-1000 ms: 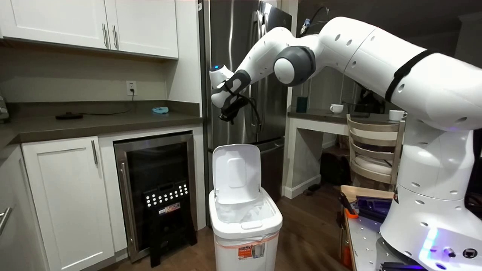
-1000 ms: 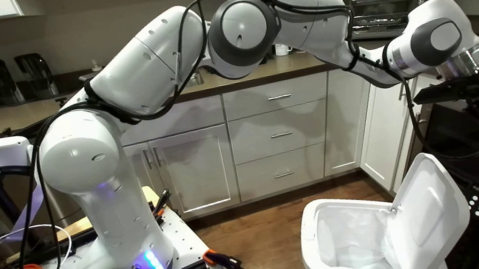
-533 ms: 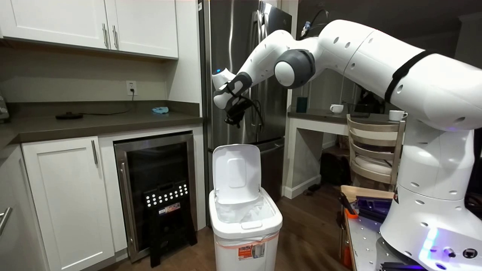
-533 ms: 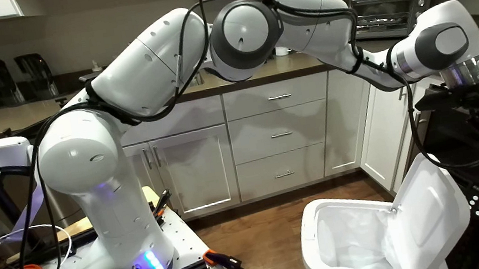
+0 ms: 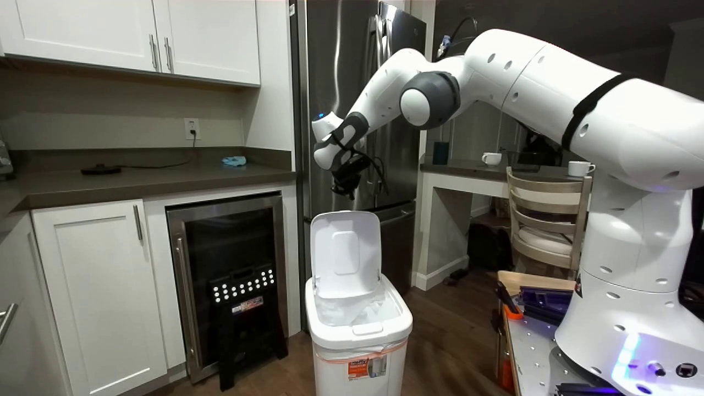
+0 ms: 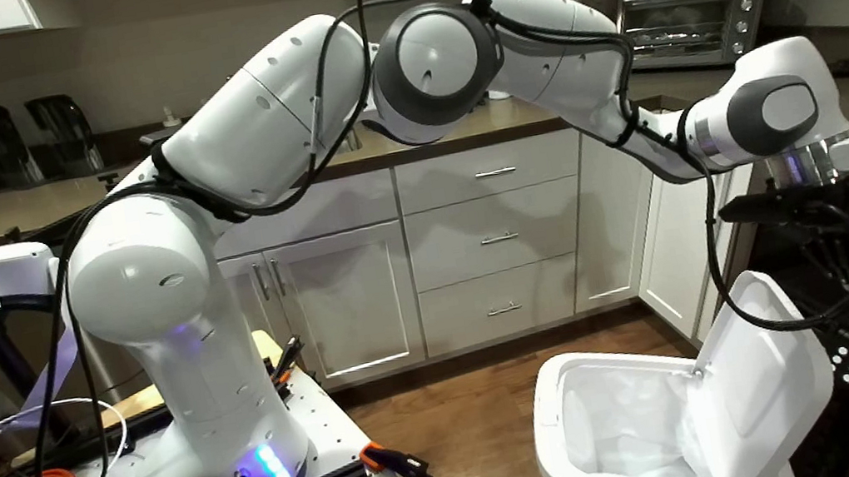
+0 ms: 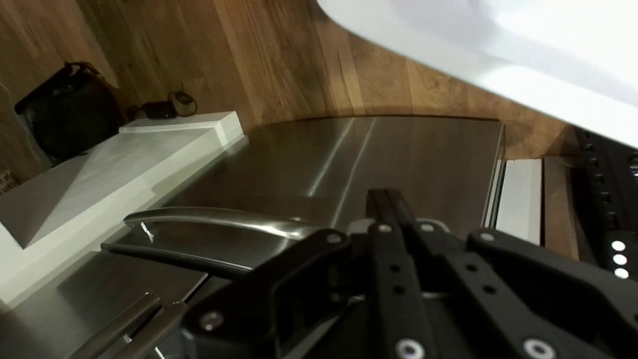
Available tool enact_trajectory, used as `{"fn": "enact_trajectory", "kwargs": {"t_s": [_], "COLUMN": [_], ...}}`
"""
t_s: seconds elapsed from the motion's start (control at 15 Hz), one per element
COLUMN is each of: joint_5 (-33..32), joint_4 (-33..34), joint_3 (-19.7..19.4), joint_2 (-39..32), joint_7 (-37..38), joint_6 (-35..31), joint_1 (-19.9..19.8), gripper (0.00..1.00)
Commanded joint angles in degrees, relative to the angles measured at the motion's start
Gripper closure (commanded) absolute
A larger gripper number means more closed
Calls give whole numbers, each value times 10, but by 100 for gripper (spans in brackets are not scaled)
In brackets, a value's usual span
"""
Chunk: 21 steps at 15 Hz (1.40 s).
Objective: Close the bin
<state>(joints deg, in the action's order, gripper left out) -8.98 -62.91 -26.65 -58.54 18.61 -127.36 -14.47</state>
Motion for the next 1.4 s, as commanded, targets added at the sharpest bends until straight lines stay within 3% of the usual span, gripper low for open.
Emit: {"fn": "enact_trajectory", "kwargs": {"t_s": [0.0, 0.47, 1.0, 1.33], "joint_5": [11, 34, 26, 8], "joint_4": [-42, -103, -221, -302], "joint_3": [8, 33, 20, 28], "joint_2": [12, 14, 114, 207], "joint_7": [5, -3, 6, 18], "joint_6": [-23, -112, -72, 3], "joint_1": [-4, -12, 31, 54], "gripper": [100, 100, 100, 100]}}
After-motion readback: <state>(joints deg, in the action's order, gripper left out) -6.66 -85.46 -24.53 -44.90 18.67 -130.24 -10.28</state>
